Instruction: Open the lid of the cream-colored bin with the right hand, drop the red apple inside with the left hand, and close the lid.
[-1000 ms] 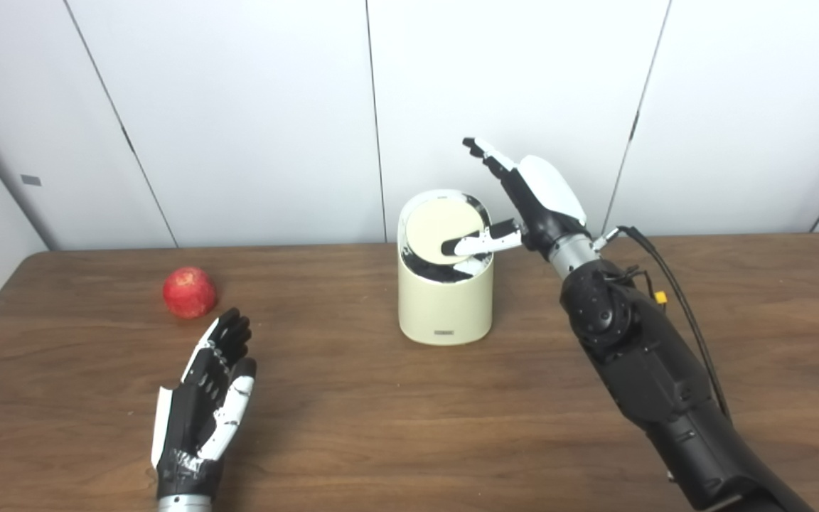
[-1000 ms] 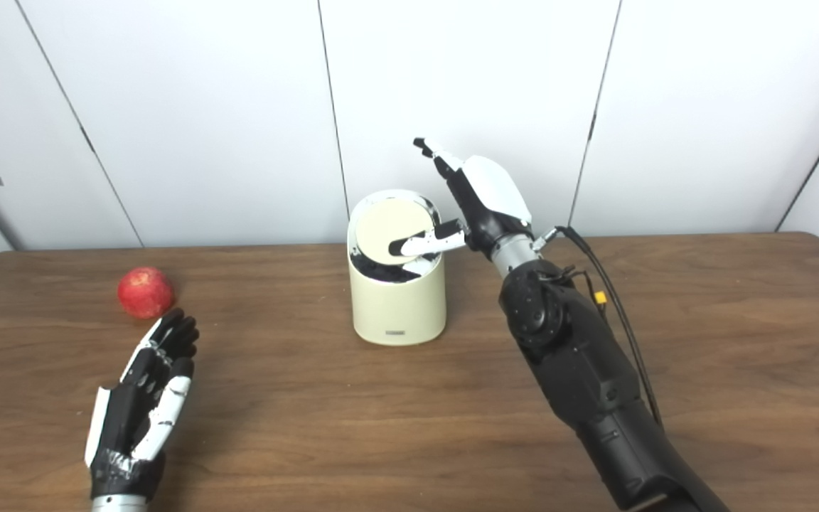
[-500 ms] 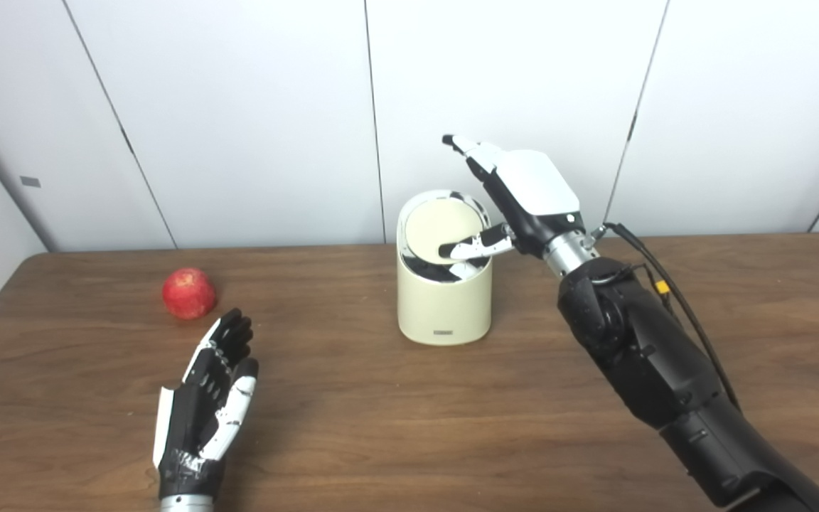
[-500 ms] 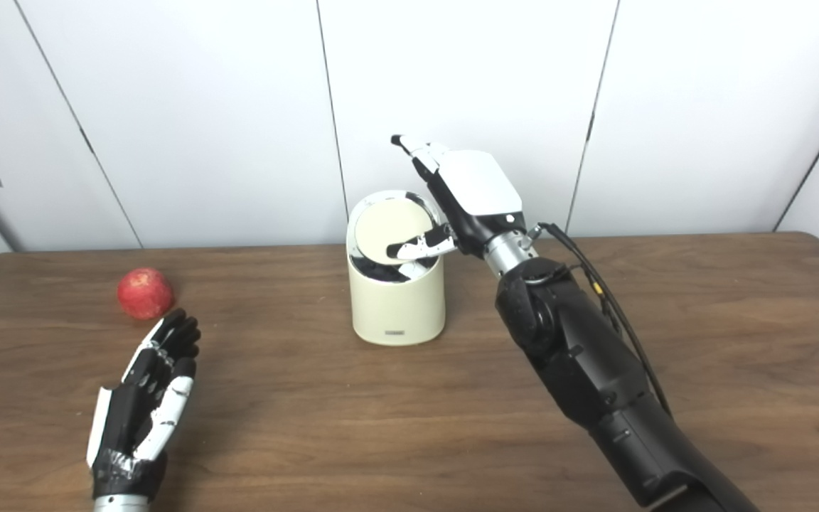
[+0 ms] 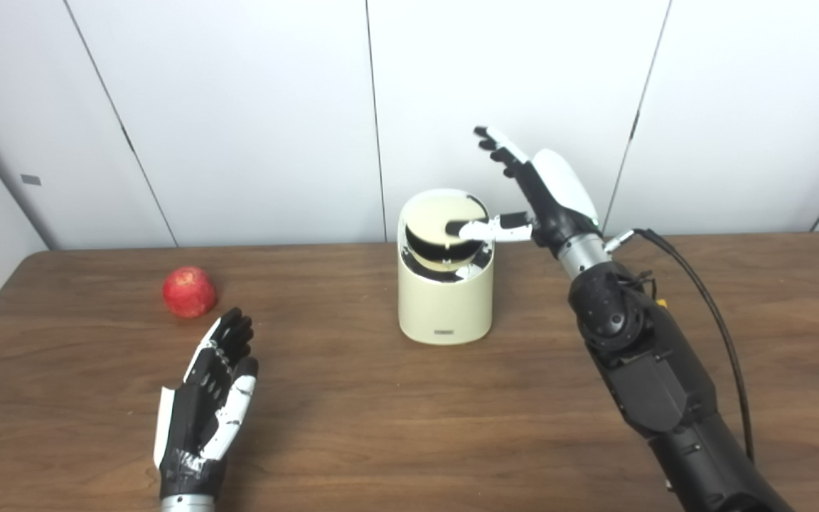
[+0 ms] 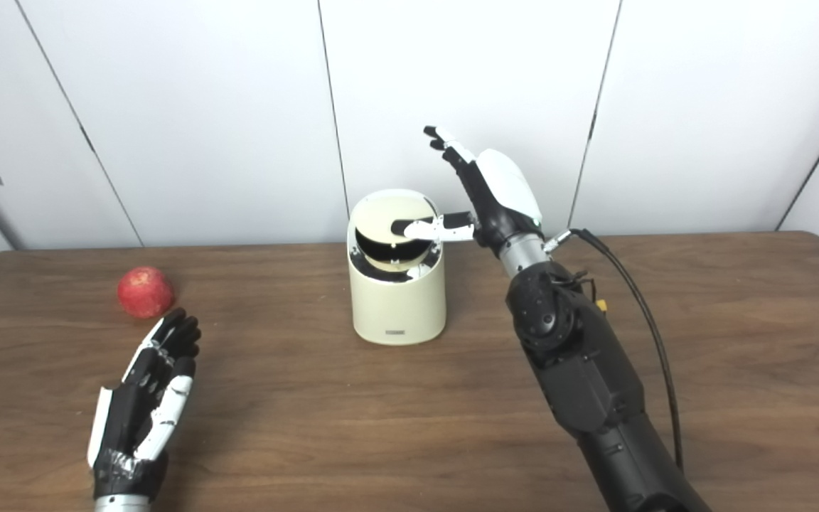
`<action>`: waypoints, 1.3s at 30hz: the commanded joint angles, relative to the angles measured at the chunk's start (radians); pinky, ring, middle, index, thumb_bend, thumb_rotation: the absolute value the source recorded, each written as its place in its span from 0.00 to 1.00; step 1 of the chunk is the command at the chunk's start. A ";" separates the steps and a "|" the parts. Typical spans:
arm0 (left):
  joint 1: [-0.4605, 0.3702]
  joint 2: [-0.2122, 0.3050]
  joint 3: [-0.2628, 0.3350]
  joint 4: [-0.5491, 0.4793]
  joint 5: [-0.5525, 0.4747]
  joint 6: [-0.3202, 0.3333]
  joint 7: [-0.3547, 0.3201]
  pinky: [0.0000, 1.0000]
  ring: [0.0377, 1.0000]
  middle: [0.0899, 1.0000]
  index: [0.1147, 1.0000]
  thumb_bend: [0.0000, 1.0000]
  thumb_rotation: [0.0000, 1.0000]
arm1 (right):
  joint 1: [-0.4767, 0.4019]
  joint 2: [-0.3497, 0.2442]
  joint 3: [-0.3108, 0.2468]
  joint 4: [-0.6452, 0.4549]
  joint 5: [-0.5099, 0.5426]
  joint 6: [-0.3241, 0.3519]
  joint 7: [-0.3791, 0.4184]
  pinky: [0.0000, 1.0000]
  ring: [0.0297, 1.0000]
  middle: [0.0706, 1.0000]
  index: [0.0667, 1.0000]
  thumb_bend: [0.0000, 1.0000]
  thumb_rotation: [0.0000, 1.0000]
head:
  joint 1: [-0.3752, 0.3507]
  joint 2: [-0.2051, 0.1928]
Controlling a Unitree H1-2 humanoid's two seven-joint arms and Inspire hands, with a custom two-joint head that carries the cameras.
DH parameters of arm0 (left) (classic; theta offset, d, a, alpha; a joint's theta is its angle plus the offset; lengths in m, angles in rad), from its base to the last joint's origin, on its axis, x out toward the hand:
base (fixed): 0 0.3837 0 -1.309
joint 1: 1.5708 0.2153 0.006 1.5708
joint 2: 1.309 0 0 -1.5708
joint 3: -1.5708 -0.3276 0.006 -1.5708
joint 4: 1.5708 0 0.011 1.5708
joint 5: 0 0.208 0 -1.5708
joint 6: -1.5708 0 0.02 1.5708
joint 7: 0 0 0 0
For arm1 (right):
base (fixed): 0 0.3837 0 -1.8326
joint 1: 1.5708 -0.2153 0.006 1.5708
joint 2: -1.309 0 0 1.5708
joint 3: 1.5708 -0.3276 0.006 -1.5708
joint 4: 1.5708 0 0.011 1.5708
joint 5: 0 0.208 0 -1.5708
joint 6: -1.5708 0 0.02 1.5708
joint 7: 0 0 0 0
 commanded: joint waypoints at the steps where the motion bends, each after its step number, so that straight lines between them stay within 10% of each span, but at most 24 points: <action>1: 0.068 -0.041 -0.024 0.081 -0.014 0.009 0.001 0.89 0.88 0.87 0.90 0.44 0.50 | -0.051 -0.007 -0.039 -0.051 0.036 0.013 -0.003 0.78 0.86 0.88 0.92 0.67 0.43 | 0.000 0.003; 22: 0.075 -0.025 -0.013 0.055 -0.017 0.011 -0.001 0.88 0.87 0.86 0.90 0.43 0.49 | 0.343 -0.119 -0.160 -0.388 0.237 0.098 0.128 0.76 0.84 0.86 0.90 0.55 0.80 | -0.010 0.026; 39: 0.079 0.004 0.009 0.028 -0.050 0.030 -0.011 0.88 0.87 0.86 0.88 0.43 0.50 | 0.625 0.049 -0.234 -0.376 0.535 -0.059 0.105 0.96 1.00 1.00 0.99 0.61 1.00 | -0.028 0.043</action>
